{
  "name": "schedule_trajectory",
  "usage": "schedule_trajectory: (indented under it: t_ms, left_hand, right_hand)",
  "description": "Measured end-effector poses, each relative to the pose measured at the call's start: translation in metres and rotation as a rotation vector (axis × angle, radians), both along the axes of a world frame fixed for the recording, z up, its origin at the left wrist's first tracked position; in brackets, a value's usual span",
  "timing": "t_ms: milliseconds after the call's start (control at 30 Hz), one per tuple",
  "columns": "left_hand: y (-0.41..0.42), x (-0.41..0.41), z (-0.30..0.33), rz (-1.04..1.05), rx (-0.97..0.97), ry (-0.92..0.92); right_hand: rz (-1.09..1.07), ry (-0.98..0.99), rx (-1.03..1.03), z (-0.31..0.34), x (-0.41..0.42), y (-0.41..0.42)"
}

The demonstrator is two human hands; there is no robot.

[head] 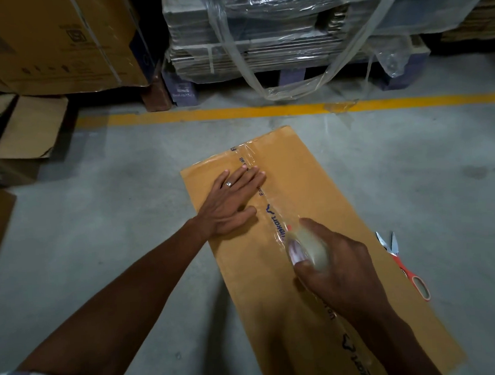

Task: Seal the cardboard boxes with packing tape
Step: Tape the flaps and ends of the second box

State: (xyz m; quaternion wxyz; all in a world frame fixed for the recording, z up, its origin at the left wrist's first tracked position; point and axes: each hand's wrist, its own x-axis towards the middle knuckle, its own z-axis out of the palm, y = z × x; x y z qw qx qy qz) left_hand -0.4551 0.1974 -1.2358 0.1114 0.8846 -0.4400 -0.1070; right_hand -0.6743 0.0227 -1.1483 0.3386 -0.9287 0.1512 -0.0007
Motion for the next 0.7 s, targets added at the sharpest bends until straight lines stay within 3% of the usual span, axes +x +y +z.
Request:
schedule_trajectory:
  t_ms: [300,500,700]
  left_hand:
    - [-0.015,-0.039,-0.004,-0.083,0.19,-0.083]
    - [-0.014,-0.075,-0.002,-0.279,0.035,-0.109]
    - [-0.022,-0.074,0.004,-0.249,-0.064,-0.027]
  right_hand:
    - [0.066,0.101,0.025,0.003,-0.013,-0.007]
    - [0.056,0.105,0.005,0.007,-0.014,-0.006]
    - [0.092,0.21,-0.025,0.008,-0.005,-0.011]
